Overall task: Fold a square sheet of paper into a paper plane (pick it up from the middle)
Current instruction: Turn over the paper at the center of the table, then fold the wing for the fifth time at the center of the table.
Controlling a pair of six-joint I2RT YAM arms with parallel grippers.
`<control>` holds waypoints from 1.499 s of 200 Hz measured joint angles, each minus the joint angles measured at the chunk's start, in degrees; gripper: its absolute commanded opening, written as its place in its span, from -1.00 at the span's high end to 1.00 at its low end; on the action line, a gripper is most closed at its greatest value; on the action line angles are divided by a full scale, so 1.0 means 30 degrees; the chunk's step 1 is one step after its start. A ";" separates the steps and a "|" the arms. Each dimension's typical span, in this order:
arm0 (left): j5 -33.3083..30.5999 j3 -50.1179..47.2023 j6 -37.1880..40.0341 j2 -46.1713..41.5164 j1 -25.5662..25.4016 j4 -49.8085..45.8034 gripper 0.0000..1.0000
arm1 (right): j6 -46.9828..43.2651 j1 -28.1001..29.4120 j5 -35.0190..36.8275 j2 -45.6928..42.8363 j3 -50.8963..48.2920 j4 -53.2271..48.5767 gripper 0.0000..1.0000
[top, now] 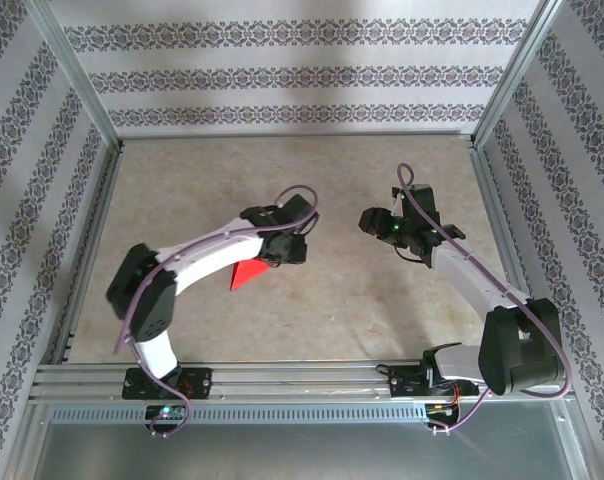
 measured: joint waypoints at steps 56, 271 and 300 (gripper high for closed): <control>0.1290 -0.4969 -0.0015 -0.2047 0.3330 0.2295 0.63 | 0.0372 0.0182 -0.0379 0.0903 0.0000 0.0299 -0.08; 0.2841 -0.5282 0.0153 0.1370 0.5909 0.4954 0.88 | 0.0678 0.0867 -0.0809 0.1734 0.0015 0.0568 -0.09; 0.3738 -0.4605 0.0022 0.2069 0.4350 0.5581 0.88 | 0.1005 0.0933 -0.1035 0.1843 0.0015 0.0823 -0.09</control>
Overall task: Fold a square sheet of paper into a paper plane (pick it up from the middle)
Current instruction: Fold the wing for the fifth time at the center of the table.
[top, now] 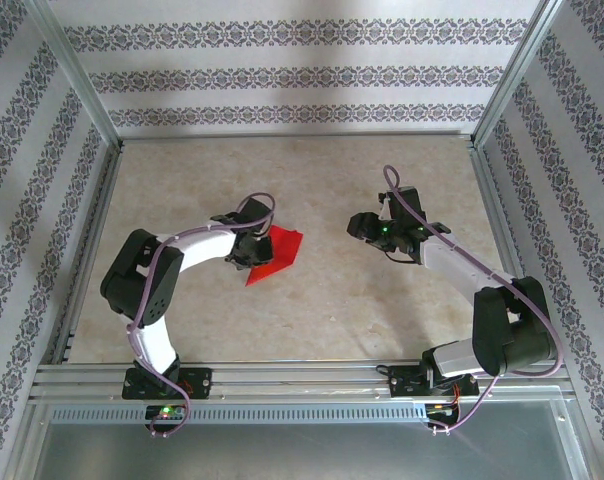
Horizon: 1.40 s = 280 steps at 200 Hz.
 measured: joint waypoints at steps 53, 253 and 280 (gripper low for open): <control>0.1494 0.0444 -0.1275 0.0590 -0.2127 0.0787 0.89 | 0.1144 0.0452 -0.0597 0.0058 -0.0481 0.0772 -0.07; 0.2375 -0.1224 -0.5588 -0.0066 -0.1749 0.3024 0.90 | 1.3005 0.6717 0.0168 0.4204 -0.2732 0.5100 0.17; 0.2448 -0.1224 -0.5588 -0.0066 -0.1705 0.3024 0.90 | 1.3092 0.6717 -0.0044 0.4430 -0.2572 0.5107 0.24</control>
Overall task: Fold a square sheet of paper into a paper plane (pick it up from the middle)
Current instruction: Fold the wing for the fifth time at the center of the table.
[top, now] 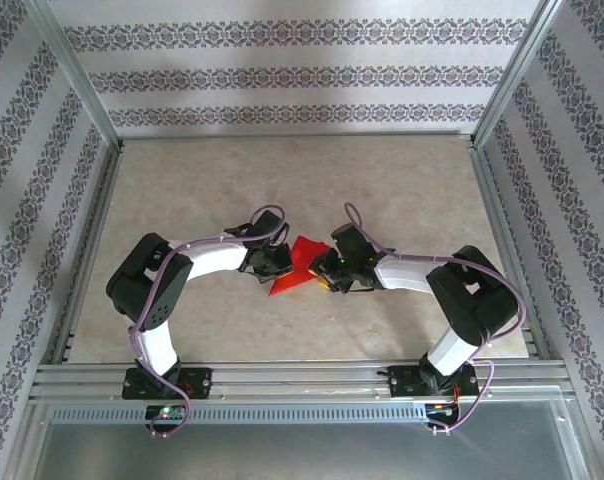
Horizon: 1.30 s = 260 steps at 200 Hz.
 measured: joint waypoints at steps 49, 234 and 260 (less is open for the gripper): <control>0.0087 0.0000 0.0000 0.0000 0.0044 -0.0007 0.90 | 0.0022 0.0066 -0.0364 0.0211 0.0007 0.0940 0.33; -0.0015 0.0000 0.0182 -0.0627 0.0670 -0.0583 0.81 | 0.0452 0.0284 -0.1443 0.0984 -0.0029 0.3002 0.75; 0.0007 0.0000 0.0474 -0.1042 0.0692 -0.0648 0.80 | 0.0313 0.0277 -0.1443 0.0998 -0.0022 0.2994 0.84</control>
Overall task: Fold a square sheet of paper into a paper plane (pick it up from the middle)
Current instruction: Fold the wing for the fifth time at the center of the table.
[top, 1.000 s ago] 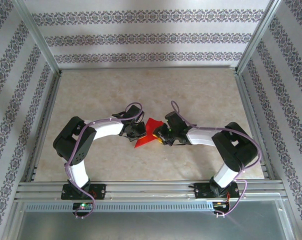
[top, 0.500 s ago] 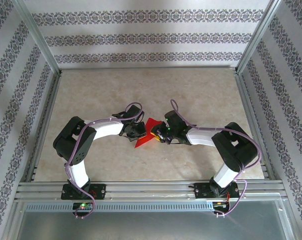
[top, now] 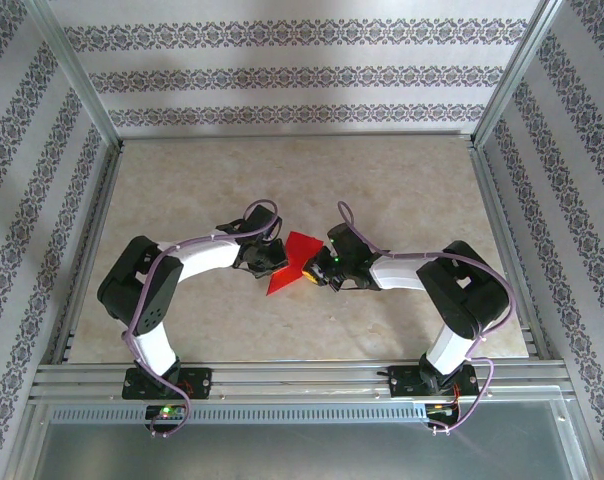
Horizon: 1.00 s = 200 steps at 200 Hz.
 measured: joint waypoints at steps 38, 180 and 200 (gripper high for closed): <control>0.0109 0.0000 0.0313 -0.0022 0.0000 -0.0138 0.77 | -0.0401 -0.0036 0.0007 0.0000 0.0124 -0.0015 0.97; -0.2113 -0.3534 1.2182 -0.5129 -0.2718 0.3592 -0.01 | -0.1173 -0.1435 0.0634 -0.2761 0.0627 -0.3257 0.99; -0.2404 -0.4881 1.3894 -0.5129 -0.3126 0.5187 -0.02 | -0.1158 -0.1559 0.0627 -0.2761 0.0670 -0.3490 0.99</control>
